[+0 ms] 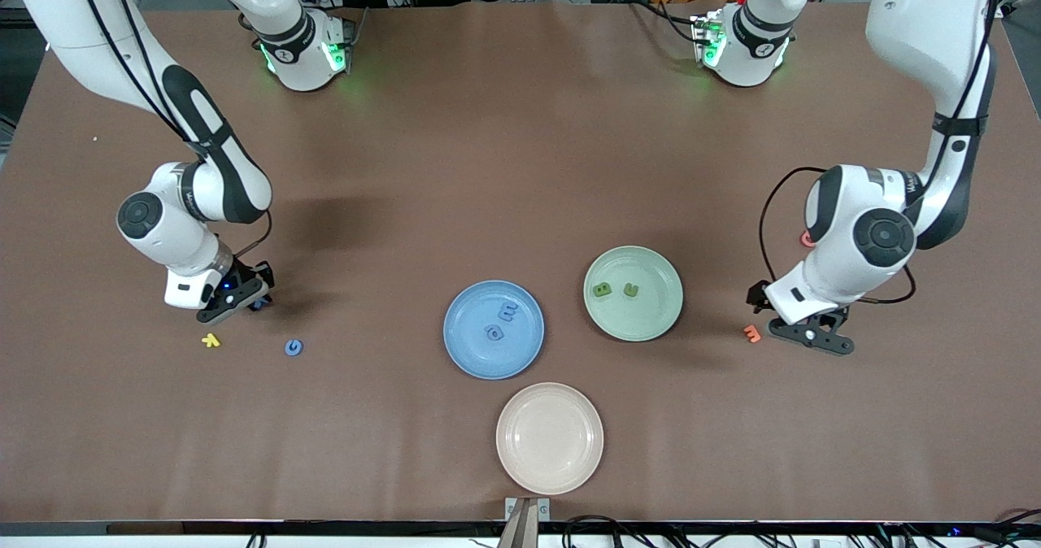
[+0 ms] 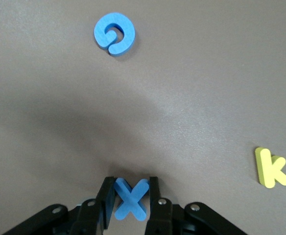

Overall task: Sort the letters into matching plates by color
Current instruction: 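Move the right gripper's blue X onto the blue plate while the left gripper withdraws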

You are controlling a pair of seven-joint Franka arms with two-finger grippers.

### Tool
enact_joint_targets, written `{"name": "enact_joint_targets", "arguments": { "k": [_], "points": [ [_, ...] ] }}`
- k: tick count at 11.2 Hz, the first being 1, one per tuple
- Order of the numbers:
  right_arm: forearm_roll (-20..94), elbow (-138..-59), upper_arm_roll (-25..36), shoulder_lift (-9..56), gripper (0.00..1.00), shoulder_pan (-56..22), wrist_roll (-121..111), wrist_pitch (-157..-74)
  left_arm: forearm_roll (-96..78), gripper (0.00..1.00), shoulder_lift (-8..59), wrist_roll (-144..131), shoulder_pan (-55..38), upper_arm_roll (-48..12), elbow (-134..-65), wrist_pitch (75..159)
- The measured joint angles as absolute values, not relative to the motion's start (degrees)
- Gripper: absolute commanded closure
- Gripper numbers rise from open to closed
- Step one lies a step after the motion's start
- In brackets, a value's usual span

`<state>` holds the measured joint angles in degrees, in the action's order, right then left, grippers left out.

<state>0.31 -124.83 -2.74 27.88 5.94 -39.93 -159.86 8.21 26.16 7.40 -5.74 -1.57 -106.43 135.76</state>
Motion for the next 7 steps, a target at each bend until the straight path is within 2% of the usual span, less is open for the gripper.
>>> {"name": "enact_joint_targets", "arguments": {
  "k": [2, 5, 7],
  "points": [
    [0.1, -124.9, -2.8, 28.0, 0.84, 6.0, -39.9, -159.9, 5.5, 0.00, 26.0, 14.2, -4.8, 0.1, -106.6, 135.8],
    [0.2, -124.5, -2.8, 28.0, 0.83, 6.0, -39.7, -159.8, 1.1, 0.00, 25.2, 24.7, -3.7, 3.0, -107.8, 135.7],
    [0.3, -122.2, -3.1, 27.8, 0.81, 5.9, -34.9, -155.5, -0.4, 0.00, 24.8, 29.8, -3.4, 4.7, -108.4, 135.7]
  ]
}}
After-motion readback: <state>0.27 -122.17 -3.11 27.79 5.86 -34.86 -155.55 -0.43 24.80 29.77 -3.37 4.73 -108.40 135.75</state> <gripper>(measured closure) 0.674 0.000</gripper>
